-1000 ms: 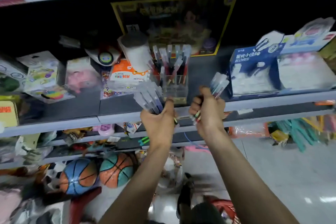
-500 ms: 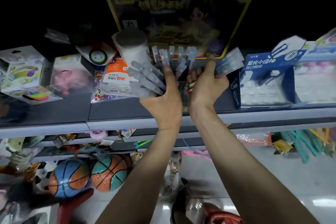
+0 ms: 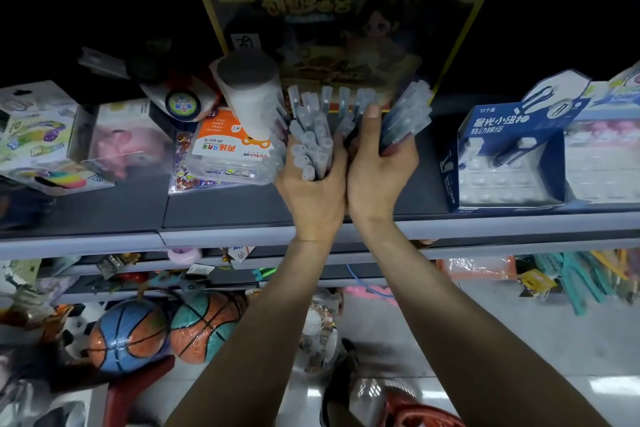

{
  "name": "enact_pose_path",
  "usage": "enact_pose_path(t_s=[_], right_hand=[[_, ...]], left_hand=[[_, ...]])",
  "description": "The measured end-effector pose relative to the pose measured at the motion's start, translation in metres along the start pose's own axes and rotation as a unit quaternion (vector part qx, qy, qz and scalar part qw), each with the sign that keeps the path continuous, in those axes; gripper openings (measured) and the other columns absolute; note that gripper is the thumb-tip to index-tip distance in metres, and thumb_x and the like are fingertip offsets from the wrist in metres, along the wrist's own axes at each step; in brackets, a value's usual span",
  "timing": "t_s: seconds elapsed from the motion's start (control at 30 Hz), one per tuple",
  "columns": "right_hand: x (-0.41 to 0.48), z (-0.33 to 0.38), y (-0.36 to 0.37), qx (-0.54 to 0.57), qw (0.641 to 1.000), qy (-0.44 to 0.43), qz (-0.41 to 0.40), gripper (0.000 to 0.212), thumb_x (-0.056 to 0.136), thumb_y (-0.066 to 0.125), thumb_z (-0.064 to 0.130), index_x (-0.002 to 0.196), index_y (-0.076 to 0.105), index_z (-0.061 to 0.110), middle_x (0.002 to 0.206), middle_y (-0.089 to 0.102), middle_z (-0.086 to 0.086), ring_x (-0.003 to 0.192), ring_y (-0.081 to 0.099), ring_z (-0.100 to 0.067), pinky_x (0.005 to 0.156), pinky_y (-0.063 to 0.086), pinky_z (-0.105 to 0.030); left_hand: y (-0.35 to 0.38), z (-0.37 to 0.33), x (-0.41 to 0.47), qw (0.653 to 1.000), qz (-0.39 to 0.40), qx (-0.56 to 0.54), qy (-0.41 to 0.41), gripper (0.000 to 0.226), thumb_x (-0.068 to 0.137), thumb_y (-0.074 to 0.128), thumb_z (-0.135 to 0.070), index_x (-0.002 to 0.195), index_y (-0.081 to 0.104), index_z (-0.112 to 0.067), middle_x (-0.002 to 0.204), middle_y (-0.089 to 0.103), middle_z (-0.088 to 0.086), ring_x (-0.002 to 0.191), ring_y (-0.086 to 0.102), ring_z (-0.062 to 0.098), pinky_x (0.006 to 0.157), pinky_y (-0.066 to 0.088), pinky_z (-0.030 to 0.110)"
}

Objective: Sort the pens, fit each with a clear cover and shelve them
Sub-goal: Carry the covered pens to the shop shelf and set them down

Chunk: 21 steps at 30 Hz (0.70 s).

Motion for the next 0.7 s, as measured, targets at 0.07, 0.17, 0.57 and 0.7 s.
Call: enact_pose_path(t_s=[0.07, 0.17, 0.57, 0.7], right_hand=[[0.0, 0.0, 0.0, 0.0, 1.0, 0.001, 0.006, 0.016, 0.103, 0.063, 0.023, 0.101, 0.067, 0.007, 0.082, 0.071, 0.007, 0.08, 0.07, -0.011, 0.076, 0.056, -0.034], [-0.002, -0.001, 0.0, -0.014, 1.0, 0.002, 0.013, 0.02, 0.101, 0.066, 0.024, 0.105, 0.068, 0.004, 0.088, 0.074, 0.01, 0.087, 0.073, -0.008, 0.079, 0.056, -0.028], [0.0, -0.002, -0.002, -0.025, 0.999, -0.009, 0.032, 0.023, 0.093, 0.074, 0.014, 0.075, 0.063, 0.006, 0.07, 0.066, -0.014, 0.064, 0.063, -0.024, 0.063, 0.056, -0.047], [0.001, -0.002, -0.003, -0.014, 0.999, -0.019, 0.04, 0.016, 0.092, 0.074, 0.015, 0.087, 0.065, 0.003, 0.076, 0.069, -0.013, 0.073, 0.066, -0.038, 0.07, 0.058, -0.052]], left_hand=[[0.0, 0.0, 0.001, 1.0, 0.016, 0.017, -0.006, 0.031, 0.09, 0.079, -0.029, 0.107, 0.075, -0.003, 0.102, 0.079, 0.004, 0.097, 0.077, 0.024, 0.084, 0.061, 0.053], [-0.001, -0.002, 0.001, 0.999, 0.027, 0.01, -0.024, 0.03, 0.089, 0.08, -0.027, 0.108, 0.076, -0.005, 0.102, 0.079, 0.003, 0.097, 0.077, 0.021, 0.087, 0.062, 0.051], [-0.006, -0.024, -0.003, 0.998, 0.045, -0.017, 0.031, 0.04, 0.083, 0.08, 0.002, 0.116, 0.06, -0.008, 0.088, 0.072, 0.005, 0.081, 0.071, 0.02, 0.083, 0.058, 0.034], [-0.005, -0.027, -0.004, 0.997, 0.049, -0.025, 0.049, 0.048, 0.08, 0.078, 0.01, 0.12, 0.057, -0.004, 0.086, 0.071, -0.008, 0.081, 0.068, 0.011, 0.089, 0.054, 0.027]])
Point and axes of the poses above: each hand's wrist, its own x-axis towards the middle knuckle, its own y-axis out of the palm, z = x × y, the point moved 3 cm from there along x, towards the middle knuckle
